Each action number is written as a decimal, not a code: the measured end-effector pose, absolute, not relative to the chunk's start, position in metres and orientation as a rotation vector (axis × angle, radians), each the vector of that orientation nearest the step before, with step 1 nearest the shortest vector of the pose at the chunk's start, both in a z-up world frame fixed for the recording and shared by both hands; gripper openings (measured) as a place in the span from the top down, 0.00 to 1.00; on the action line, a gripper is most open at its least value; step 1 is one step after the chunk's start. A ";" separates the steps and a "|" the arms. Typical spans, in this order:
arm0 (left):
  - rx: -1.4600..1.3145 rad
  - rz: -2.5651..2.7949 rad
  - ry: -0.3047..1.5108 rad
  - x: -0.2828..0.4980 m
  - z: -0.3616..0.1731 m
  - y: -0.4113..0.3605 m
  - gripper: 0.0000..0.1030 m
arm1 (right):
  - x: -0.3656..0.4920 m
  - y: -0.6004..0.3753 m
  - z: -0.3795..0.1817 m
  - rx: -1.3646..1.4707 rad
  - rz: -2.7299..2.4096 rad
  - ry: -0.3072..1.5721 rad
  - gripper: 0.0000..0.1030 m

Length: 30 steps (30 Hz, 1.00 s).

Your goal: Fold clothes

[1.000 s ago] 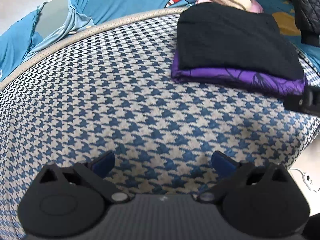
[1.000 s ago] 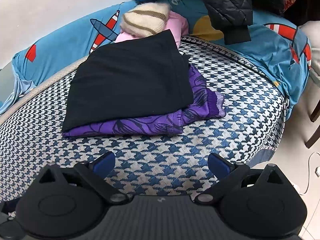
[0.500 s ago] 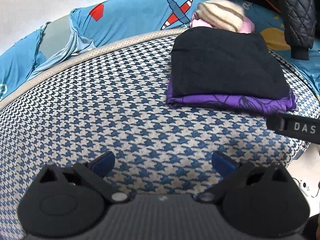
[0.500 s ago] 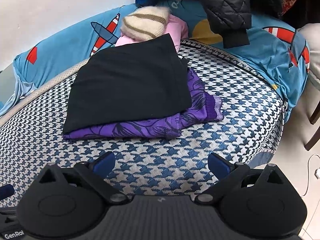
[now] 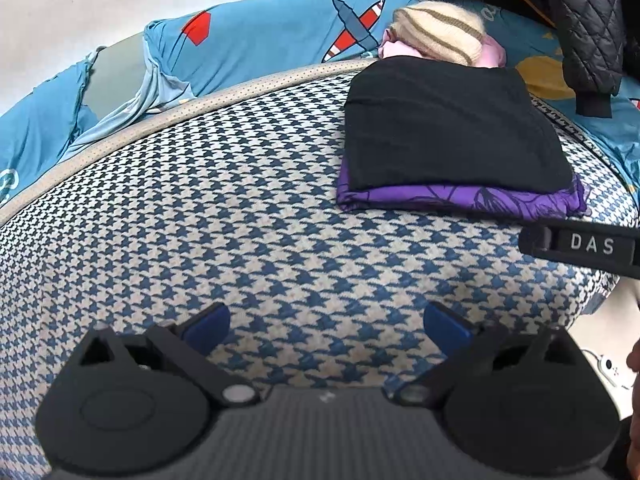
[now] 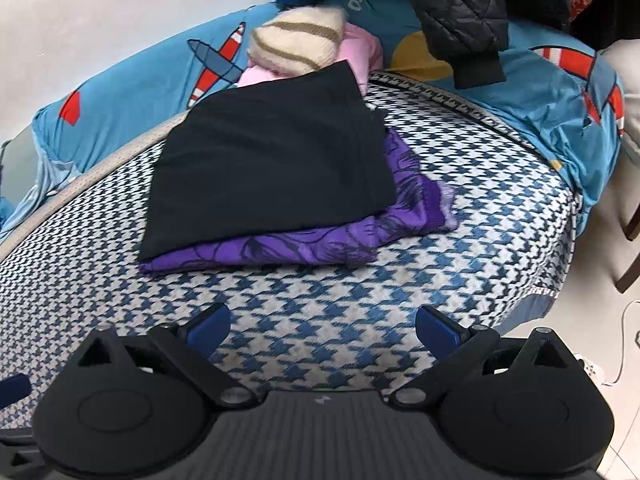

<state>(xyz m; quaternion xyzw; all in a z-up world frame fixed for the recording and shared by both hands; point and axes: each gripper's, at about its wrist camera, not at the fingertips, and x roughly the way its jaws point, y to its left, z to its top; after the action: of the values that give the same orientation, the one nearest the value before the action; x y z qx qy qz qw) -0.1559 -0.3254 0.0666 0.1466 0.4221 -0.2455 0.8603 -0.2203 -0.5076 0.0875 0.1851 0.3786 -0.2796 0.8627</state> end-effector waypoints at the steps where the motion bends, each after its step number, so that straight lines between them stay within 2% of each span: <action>1: 0.309 -0.513 0.885 -0.156 0.067 -0.324 0.00 | -0.220 -0.505 0.088 0.385 -0.580 0.793 0.03; 9: 0.304 -0.469 0.857 -0.155 0.076 -0.295 0.00 | -0.212 -0.476 0.090 0.359 -0.501 0.797 0.03; 30: 0.123 -0.358 0.919 -0.134 0.078 -0.211 0.00 | -0.186 -0.404 0.085 0.289 -0.350 0.838 0.03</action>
<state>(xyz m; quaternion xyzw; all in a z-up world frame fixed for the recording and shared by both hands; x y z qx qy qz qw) -0.1335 -0.2109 0.0779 0.0589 0.4409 -0.1719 0.8789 -0.1859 -0.4043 0.0850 0.1389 0.4035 -0.1684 0.8885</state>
